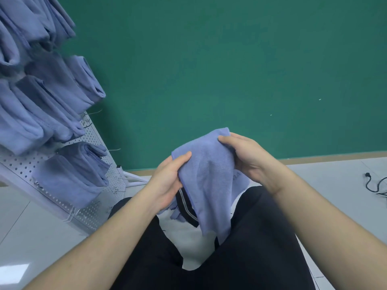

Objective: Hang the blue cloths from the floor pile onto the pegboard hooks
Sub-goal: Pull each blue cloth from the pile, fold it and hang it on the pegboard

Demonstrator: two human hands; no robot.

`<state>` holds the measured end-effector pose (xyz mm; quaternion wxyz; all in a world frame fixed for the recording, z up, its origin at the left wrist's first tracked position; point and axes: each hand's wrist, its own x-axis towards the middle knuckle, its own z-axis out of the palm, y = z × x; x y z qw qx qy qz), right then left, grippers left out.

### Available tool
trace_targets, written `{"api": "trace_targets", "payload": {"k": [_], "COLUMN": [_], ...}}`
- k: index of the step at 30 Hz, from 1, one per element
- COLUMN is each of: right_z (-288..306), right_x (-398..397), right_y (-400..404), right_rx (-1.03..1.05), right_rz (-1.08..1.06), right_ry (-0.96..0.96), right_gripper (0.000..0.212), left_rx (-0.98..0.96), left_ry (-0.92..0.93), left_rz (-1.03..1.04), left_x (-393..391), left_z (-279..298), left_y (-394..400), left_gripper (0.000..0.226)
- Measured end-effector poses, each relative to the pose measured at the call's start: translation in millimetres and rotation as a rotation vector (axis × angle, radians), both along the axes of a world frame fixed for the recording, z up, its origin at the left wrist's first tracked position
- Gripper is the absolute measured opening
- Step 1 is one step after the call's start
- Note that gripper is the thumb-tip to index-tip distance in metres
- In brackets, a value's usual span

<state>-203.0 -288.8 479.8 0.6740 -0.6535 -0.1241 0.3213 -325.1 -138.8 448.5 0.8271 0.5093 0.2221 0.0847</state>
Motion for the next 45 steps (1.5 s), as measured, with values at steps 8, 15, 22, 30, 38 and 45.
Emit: {"api": "trace_targets", "payload": {"k": [8,15,22,30,38,45], "right_z": [-14,-22,-8,-4,6,20], "right_x": [-11,-16,-15,-3,12,23], "right_y": [-5,-9,-8,-16,-11,-4], "right_rx": [-0.064,-0.066,-0.103,-0.219,-0.097,-0.29], "right_rz": [0.056,0.032,0.0,-0.031,-0.086,0.02], "right_ry": [-0.041,-0.202,-0.369,-0.498,-0.278,-0.389], "right_gripper": [0.04,0.025,0.011,0.054,0.024,0.011], "left_rx": [-0.135,-0.046,0.151,0.139,0.399,0.48], "left_ry": [-0.046,0.088,0.223,0.115,0.169,0.156], "left_rz": [0.045,0.033,-0.191,-0.006,-0.224,-0.214], "left_x": [11,14,0,5,9,17], "left_z": [16,19,9,10,34,53], "left_y": [4,21,29,31,40,49], "left_gripper": [0.029,0.028,0.032,0.029,0.022,0.026]}}
